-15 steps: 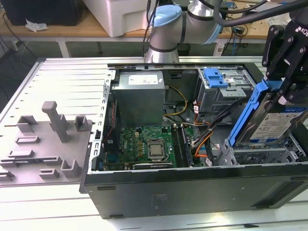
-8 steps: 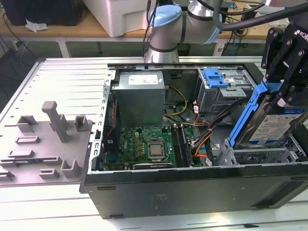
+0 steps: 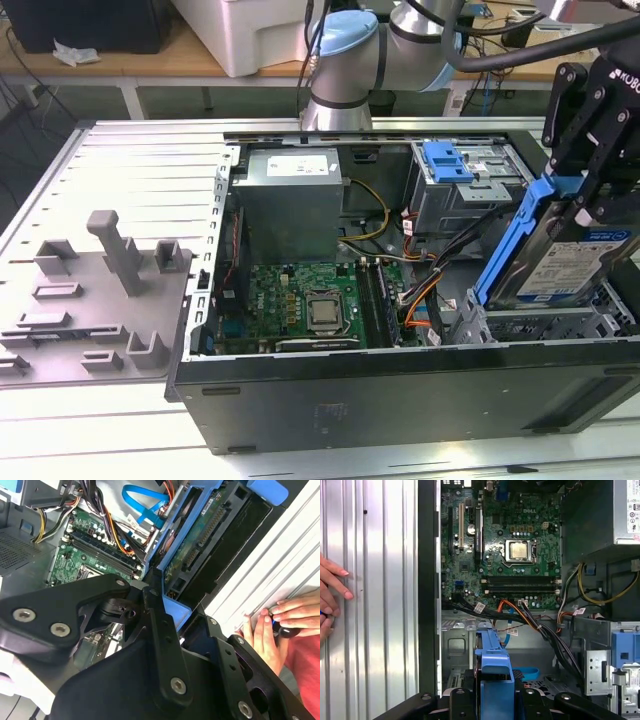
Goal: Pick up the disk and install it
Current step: 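Insert the disk into the insertion slot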
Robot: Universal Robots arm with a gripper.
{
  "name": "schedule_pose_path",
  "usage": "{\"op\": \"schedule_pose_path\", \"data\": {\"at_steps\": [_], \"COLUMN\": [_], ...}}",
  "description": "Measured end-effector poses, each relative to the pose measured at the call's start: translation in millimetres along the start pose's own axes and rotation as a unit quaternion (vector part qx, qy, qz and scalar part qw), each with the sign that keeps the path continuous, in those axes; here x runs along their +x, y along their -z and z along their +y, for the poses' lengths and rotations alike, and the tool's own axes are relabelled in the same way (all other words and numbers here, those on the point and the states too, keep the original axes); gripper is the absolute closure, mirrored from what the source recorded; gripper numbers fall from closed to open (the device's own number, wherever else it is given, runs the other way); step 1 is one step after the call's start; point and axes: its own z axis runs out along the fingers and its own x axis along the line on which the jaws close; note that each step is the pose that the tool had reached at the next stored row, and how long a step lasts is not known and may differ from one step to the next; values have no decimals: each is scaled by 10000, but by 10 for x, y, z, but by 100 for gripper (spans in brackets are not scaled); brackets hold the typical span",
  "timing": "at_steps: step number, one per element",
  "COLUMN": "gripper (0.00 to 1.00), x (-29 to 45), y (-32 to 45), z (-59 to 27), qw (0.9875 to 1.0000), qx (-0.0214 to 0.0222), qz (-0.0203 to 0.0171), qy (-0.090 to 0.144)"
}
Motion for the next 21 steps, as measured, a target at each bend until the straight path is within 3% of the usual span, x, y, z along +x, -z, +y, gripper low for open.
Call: {"op": "schedule_pose_path", "data": {"at_steps": [21], "gripper": [64], "x": [12], "y": [-128], "z": [-8], "qw": [10000], "qx": [0], "qz": [-23], "qy": [-4]}}
